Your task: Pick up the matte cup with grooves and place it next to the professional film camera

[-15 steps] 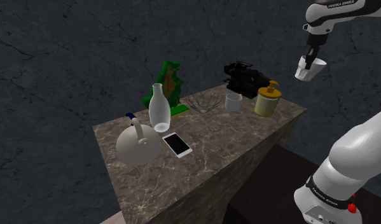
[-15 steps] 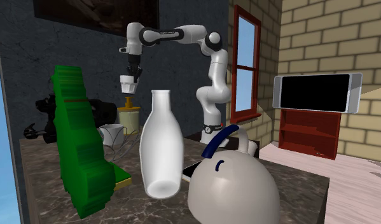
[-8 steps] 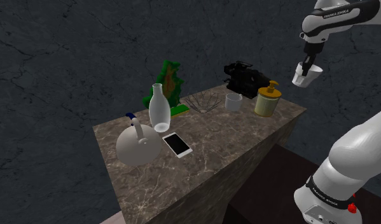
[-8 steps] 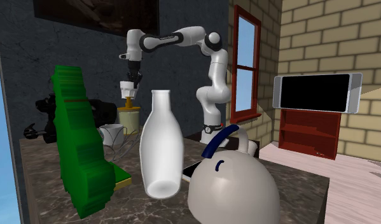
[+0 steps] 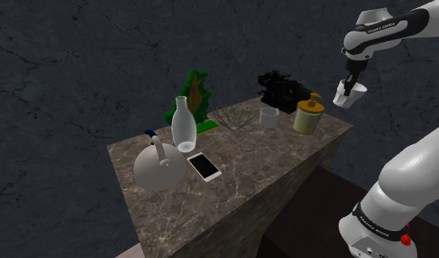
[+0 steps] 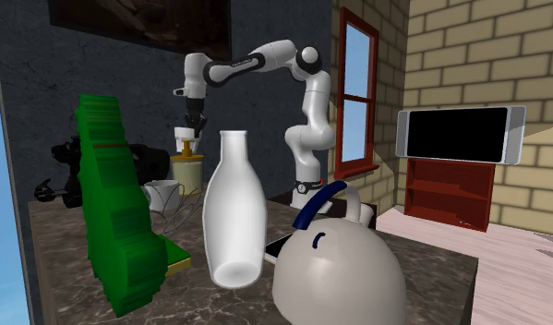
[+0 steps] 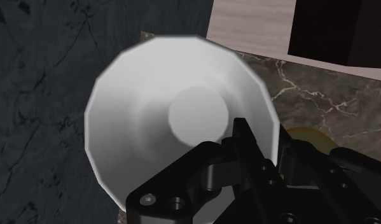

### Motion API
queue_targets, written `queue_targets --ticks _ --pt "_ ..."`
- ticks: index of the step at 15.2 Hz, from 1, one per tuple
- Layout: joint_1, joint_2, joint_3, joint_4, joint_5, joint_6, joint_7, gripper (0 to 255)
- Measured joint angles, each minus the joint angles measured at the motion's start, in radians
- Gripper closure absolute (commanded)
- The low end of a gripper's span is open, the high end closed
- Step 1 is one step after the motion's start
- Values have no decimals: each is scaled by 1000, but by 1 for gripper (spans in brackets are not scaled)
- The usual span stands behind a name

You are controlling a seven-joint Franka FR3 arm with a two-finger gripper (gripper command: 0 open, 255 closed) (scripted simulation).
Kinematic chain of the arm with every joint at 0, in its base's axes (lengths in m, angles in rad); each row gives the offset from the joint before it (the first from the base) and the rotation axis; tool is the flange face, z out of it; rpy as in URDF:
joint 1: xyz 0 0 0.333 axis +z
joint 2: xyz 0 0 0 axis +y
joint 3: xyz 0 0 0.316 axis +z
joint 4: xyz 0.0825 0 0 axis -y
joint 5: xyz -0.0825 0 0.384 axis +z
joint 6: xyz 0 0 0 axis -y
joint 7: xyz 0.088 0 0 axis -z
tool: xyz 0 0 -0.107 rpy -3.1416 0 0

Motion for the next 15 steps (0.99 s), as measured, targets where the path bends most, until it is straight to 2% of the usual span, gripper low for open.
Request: queue_targets --ticks 15 --pt "-4 69 -39 -144 4 206 11 255"
